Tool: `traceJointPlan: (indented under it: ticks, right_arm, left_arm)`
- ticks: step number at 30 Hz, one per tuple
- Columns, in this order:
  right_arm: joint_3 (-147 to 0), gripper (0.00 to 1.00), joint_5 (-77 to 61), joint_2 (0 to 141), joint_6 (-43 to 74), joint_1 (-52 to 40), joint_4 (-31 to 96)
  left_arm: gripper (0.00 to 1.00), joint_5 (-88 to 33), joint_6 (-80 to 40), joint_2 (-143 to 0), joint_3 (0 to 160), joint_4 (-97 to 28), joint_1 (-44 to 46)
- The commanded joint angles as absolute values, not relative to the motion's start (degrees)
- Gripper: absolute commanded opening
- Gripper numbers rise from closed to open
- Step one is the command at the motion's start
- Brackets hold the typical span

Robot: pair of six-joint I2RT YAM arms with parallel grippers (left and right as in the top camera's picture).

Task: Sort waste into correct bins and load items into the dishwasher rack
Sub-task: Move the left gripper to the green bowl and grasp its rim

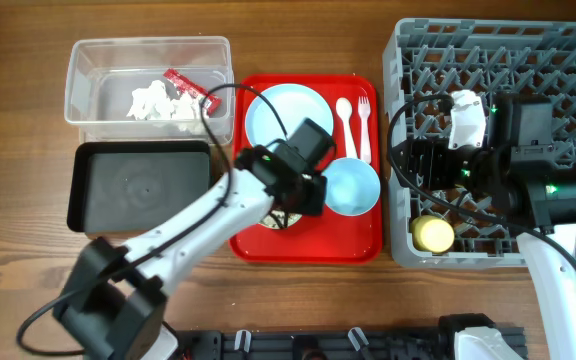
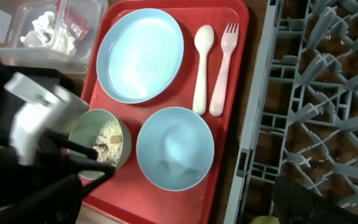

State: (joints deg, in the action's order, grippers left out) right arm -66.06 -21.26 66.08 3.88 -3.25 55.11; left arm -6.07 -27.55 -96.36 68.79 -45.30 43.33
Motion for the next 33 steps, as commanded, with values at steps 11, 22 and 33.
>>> traceJointPlan:
  ticks: [11, 22, 33]
  right_arm:
    - [-67.2, 1.0, -22.6, 66.3, 5.0, -3.6, 56.9]
    - [-67.2, 1.0, -22.6, 66.3, 4.9, -3.6, 56.9]
    - [-67.2, 1.0, -22.6, 66.3, 4.9, -3.6, 56.9]
  left_arm:
    - [0.46, 8.1, -20.8, -103.3, 68.1, -44.4, 47.8]
    - [0.18, 6.5, -12.1, -105.5, 68.1, -43.2, 48.5]
    - [0.13, 6.5, -12.4, -105.8, 67.3, -40.6, 48.5]
